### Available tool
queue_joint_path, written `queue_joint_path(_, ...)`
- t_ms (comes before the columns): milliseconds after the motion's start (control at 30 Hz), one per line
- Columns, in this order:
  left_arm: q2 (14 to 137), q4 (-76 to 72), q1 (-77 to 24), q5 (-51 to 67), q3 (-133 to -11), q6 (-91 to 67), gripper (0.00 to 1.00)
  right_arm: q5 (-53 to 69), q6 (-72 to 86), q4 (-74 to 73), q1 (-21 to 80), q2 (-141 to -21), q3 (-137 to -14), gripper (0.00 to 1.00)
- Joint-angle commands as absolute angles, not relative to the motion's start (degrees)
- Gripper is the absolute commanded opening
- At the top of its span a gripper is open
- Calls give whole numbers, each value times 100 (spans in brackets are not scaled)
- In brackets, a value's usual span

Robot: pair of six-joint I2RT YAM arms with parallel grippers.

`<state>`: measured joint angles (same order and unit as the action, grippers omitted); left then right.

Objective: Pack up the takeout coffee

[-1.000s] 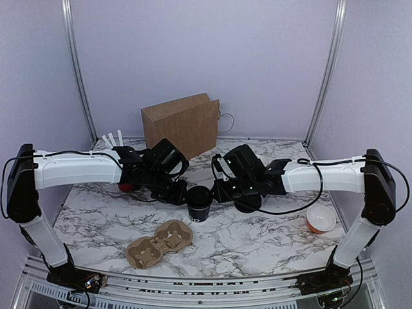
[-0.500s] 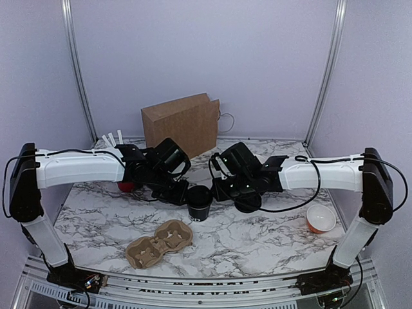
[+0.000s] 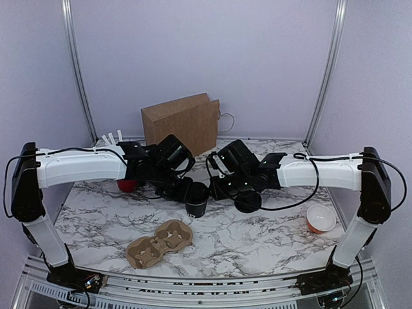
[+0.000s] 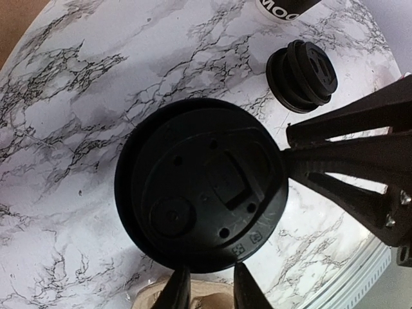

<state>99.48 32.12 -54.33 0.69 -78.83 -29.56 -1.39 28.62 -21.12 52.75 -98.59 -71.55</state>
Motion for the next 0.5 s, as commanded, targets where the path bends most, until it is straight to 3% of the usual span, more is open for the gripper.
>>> queue_joint_path(0, 9954, 3156, -5395, -4, -8115, -2878, 24, -69, 2765, -2215, 5267, -9879, -7506, 16)
queue_joint_path(467, 9730, 2969, -4941, 39, -7817, -3156, 24, -19, 2635, -2372, 5229, -9695, -7498, 16)
